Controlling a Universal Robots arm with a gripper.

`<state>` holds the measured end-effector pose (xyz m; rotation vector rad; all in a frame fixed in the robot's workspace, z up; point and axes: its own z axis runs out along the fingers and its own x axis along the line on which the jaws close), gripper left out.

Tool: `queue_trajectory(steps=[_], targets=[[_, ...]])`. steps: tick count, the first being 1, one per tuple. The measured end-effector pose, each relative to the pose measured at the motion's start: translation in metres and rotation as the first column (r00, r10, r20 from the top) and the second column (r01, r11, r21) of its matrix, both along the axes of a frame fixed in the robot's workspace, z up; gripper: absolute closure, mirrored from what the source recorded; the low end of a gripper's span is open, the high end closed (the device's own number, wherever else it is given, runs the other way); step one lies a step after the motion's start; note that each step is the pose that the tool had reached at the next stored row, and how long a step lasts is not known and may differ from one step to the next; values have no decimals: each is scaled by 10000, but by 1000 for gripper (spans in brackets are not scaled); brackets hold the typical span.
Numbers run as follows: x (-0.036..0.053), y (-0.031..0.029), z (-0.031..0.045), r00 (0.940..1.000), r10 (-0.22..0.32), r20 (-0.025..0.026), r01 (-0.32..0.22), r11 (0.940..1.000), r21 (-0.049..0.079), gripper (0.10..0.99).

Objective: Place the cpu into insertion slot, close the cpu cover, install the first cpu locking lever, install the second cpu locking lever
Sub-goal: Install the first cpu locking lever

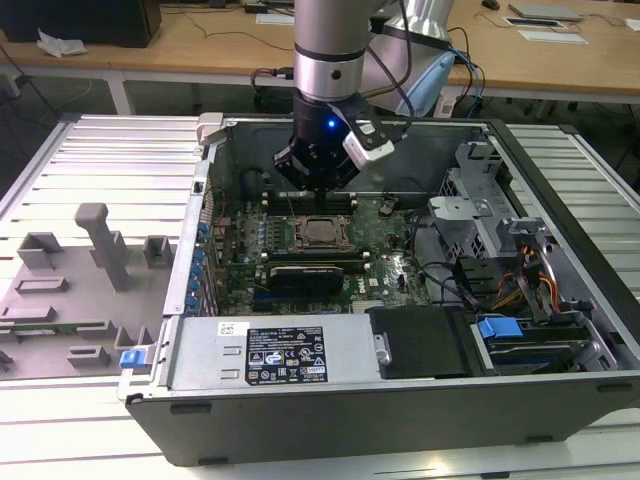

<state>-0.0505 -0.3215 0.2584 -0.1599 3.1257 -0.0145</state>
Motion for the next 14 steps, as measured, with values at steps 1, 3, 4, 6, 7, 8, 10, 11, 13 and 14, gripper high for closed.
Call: queue_trajectory(steps=[1, 3, 4, 6, 7, 8, 10, 11, 13, 14], targets=[[-25, 3, -1, 10000, 2, 1, -2, 10000, 1, 980], [-85, 11, -1, 10000, 0, 0, 0, 10000, 0, 980], [-112, 14, -1, 10000, -1, 0, 1, 10000, 1, 980], [-179, 18, -1, 10000, 1, 0, -1, 10000, 0, 980], [-210, 20, -1, 10000, -1, 0, 1, 10000, 0, 980], [-237, 20, -1, 10000, 0, 1, 0, 10000, 0, 980], [-325, 22, -2, 10000, -1, 3, 1, 10000, 0, 980], [-350, 22, -3, 10000, 1, 5, -1, 10000, 0, 980], [-414, 22, -4, 10000, 1, 10, -1, 10000, 0, 980], [-450, 22, -5, 10000, -1, 10, 1, 10000, 0, 980]])
